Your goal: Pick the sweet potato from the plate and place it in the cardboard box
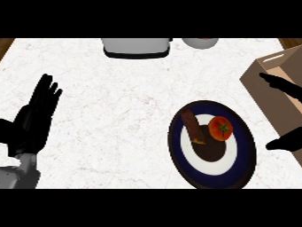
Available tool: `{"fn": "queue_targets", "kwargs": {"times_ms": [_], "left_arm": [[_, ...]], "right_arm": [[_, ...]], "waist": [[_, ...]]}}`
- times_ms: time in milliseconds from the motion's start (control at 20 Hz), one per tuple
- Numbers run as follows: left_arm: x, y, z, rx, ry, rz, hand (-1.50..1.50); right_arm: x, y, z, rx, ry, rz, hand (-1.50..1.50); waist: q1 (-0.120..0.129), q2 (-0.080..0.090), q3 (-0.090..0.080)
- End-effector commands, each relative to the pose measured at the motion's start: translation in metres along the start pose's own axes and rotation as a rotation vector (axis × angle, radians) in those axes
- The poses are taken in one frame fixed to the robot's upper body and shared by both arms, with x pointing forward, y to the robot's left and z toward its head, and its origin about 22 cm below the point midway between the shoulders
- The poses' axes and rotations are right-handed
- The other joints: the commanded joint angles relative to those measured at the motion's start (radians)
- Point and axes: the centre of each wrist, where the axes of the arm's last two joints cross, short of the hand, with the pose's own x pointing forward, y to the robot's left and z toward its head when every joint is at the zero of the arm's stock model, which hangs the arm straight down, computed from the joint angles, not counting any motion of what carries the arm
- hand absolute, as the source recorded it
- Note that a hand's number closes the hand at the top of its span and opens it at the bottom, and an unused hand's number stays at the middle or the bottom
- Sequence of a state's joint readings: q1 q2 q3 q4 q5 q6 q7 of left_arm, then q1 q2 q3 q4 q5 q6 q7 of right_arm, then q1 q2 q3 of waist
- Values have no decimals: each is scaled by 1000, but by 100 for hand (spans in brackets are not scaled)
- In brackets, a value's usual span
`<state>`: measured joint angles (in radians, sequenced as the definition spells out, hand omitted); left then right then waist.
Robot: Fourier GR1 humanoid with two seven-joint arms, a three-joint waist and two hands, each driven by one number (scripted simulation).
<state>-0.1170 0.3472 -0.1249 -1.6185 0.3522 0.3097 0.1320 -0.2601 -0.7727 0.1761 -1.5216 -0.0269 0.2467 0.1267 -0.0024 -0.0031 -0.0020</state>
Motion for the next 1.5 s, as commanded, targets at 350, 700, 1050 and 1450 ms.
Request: {"fn": "queue_targets", "kwargs": {"times_ms": [350,700,1050,1450], "left_arm": [[4,2,14,-29,7,-1,0],[8,-1,-3,-27,9,12,0],[-5,0,14,1,2,-12,0],[-11,-6,5,-16,-2,23,0]], "right_arm": [[52,37,-28,82,5,-31,-150],[56,84,-28,109,83,-30,-150],[50,97,-35,94,105,-33,-150],[54,134,-56,75,97,-33,-150]], "waist": [[9,3,2],[3,3,2],[6,2,2],[5,3,2]]}}
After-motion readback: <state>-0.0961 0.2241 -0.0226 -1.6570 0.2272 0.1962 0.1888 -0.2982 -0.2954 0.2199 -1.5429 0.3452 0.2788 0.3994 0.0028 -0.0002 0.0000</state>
